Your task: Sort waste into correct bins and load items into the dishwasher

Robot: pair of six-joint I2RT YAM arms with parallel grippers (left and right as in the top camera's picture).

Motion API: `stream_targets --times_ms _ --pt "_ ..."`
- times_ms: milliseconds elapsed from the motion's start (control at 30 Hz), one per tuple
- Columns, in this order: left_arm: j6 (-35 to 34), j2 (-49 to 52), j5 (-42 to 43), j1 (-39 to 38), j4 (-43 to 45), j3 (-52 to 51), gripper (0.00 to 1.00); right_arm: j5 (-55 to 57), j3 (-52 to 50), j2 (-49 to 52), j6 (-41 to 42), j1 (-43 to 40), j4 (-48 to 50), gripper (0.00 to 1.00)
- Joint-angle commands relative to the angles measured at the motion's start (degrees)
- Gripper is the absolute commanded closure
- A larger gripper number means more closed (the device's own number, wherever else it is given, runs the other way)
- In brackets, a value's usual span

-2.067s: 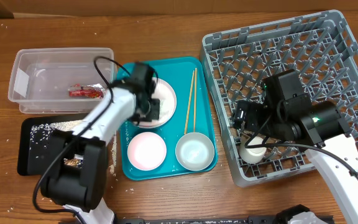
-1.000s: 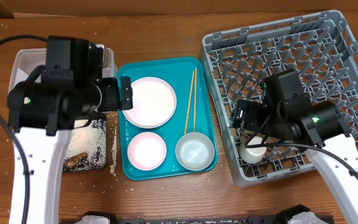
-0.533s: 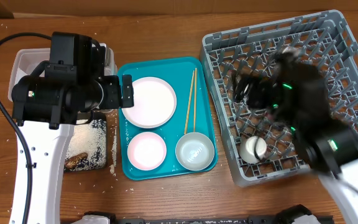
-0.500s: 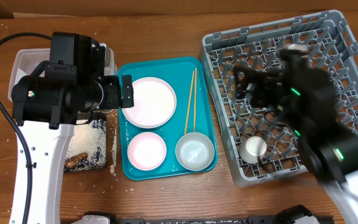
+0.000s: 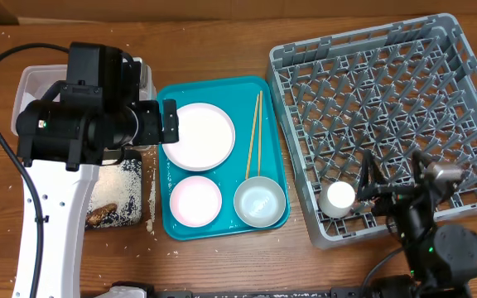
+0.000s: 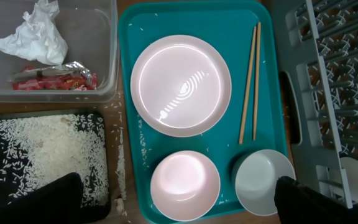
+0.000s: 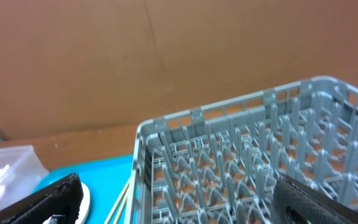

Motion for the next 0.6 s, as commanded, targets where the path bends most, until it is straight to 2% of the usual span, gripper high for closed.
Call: stream_targets --times_ms 0,133,267,567 --pt "0.68 0.28 0.37 -0.31 0.07 0.04 0.0 0.55 -7.37 -5.75 -0.39 -0.83 3.02 0.0" --pt "0.68 0.28 0.37 -0.31 0.07 0.04 0.0 0.57 -18.45 -13.22 -0.39 -1.16 9.03 0.0" --pt "0.68 0.28 0.39 -0.31 0.07 0.04 0.0 0.52 -25.79 -14.6 -0.37 -1.16 18.88 0.0" --pt "0.68 0.28 0.37 -0.31 0.07 0.04 0.0 0.13 -25.55 -14.53 -0.39 -1.22 14.73 0.0"
